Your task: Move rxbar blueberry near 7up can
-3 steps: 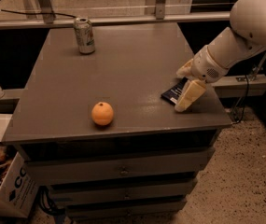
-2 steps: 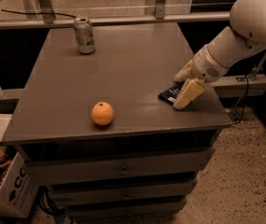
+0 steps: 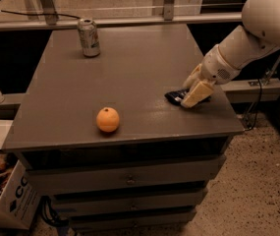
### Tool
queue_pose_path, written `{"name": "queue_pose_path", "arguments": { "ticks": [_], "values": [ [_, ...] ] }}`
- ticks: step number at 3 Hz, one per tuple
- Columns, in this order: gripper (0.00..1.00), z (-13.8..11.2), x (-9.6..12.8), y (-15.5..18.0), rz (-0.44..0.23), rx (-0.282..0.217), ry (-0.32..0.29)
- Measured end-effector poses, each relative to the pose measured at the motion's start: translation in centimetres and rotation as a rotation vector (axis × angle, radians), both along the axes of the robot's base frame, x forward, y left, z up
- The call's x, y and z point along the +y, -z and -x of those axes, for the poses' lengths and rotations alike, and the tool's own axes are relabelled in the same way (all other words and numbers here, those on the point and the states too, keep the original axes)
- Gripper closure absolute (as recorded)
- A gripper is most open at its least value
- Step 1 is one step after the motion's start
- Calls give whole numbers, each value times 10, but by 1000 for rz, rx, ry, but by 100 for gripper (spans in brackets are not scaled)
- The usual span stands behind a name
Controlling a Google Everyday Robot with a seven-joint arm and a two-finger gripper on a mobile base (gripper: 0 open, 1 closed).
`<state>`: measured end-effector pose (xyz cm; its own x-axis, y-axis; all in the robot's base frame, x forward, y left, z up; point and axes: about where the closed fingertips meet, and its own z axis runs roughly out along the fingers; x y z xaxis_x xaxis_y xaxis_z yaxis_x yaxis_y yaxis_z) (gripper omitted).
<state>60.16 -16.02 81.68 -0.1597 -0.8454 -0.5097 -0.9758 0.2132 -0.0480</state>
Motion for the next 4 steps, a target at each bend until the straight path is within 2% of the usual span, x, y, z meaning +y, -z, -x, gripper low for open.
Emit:
{"name": "queue_pose_path", "arguments": {
  "ticks": [1,2,3,4],
  "values": [
    [100,-12,14,-18,-10,-36,-19],
    [100,-30,34,-54,-40,-117,-43],
    [100,-30,34,-54,-40,-117,-43],
    [100,-53,44,-56,-63,-146,-22]
  ]
}}
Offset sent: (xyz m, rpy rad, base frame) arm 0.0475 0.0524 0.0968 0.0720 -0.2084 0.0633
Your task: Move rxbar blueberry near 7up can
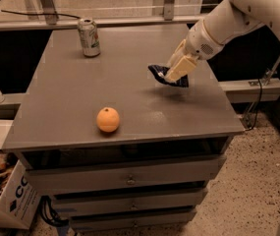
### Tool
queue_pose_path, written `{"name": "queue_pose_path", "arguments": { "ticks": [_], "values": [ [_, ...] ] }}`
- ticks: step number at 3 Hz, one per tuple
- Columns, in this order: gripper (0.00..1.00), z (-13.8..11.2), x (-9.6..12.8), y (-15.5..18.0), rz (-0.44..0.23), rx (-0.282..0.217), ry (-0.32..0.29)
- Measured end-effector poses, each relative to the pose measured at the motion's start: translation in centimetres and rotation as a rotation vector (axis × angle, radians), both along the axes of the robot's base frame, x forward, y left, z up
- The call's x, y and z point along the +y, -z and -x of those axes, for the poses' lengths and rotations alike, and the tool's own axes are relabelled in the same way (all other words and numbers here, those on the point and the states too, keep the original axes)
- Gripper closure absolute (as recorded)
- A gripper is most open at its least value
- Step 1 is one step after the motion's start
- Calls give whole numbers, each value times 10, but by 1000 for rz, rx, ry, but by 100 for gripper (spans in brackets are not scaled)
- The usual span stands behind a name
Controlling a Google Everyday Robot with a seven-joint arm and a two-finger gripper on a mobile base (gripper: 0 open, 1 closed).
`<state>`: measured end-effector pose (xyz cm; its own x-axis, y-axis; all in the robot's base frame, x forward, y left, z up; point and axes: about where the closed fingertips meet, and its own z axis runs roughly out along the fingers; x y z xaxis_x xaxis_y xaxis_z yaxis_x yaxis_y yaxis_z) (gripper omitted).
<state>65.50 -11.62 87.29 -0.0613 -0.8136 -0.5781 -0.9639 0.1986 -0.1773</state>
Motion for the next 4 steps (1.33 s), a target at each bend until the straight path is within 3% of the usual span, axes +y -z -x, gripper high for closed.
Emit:
{"name": "queue_pose_path", "arguments": {
  "ticks": [2,4],
  "values": [
    [100,-77,32,-2,-23,-67,44],
    [100,-134,78,-10,-52,-131,61]
  ]
}}
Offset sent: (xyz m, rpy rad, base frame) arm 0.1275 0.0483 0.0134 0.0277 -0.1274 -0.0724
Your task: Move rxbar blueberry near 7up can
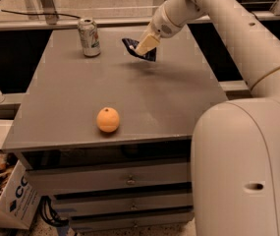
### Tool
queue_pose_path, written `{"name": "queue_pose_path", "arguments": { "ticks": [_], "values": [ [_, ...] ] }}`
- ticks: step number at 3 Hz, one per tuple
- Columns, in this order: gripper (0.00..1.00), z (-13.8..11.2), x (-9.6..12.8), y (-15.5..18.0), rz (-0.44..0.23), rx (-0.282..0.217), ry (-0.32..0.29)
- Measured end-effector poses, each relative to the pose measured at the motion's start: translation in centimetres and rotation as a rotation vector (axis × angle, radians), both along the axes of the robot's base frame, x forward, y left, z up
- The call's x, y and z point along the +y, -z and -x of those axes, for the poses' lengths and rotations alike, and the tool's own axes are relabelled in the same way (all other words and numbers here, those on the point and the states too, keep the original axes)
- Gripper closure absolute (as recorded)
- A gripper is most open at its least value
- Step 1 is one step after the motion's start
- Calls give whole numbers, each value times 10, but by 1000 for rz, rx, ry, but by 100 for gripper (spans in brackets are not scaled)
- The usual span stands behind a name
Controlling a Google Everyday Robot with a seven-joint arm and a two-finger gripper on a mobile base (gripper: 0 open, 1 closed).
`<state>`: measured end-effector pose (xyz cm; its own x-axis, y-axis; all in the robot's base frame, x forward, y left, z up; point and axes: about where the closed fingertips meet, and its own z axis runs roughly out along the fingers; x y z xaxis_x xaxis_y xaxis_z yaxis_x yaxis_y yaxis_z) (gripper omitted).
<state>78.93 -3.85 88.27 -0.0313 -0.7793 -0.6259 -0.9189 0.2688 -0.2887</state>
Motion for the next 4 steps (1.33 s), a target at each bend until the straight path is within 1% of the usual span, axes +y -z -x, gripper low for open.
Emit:
{"name": "queue_pose_path", "arguments": {
  "ticks": [1,3,4],
  "values": [
    [100,-19,28,-2,-24,-19,-1],
    [100,-41,78,5,-3,-34,-32],
    [100,-46,95,9,9,-35,-46]
  ]
}}
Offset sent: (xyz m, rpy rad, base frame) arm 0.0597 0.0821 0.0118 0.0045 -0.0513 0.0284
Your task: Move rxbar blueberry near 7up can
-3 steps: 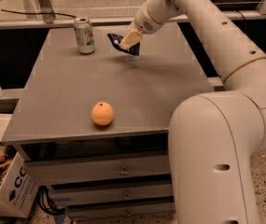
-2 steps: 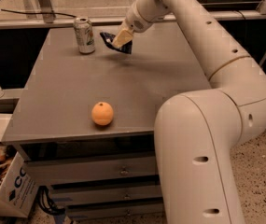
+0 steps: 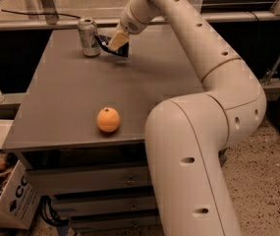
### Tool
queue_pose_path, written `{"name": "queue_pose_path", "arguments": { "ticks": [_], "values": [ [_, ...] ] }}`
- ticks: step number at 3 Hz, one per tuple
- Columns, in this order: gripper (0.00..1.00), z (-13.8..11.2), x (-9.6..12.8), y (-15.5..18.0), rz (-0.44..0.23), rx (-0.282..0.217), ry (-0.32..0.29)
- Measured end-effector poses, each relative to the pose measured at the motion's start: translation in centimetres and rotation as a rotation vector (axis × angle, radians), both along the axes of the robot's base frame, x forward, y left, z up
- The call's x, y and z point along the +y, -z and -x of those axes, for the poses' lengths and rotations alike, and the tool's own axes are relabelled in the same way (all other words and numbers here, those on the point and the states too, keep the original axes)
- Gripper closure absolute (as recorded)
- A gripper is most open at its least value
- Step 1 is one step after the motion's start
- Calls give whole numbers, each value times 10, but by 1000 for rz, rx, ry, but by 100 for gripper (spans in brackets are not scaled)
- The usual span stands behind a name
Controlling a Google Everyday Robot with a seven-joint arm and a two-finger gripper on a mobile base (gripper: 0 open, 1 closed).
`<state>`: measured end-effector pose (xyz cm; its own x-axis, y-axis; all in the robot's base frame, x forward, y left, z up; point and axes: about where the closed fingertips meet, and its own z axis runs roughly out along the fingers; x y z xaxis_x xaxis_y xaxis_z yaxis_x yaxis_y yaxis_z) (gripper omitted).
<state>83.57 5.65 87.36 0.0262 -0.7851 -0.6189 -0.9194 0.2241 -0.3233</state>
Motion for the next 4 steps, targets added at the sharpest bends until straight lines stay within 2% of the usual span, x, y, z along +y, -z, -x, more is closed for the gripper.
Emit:
{"name": "queue_pose_path", "arguments": {
  "ticks": [1,4],
  "values": [
    [82,-2,9,8,21,13,-5],
    [12,-5,5,25,66,47,12]
  ]
}}
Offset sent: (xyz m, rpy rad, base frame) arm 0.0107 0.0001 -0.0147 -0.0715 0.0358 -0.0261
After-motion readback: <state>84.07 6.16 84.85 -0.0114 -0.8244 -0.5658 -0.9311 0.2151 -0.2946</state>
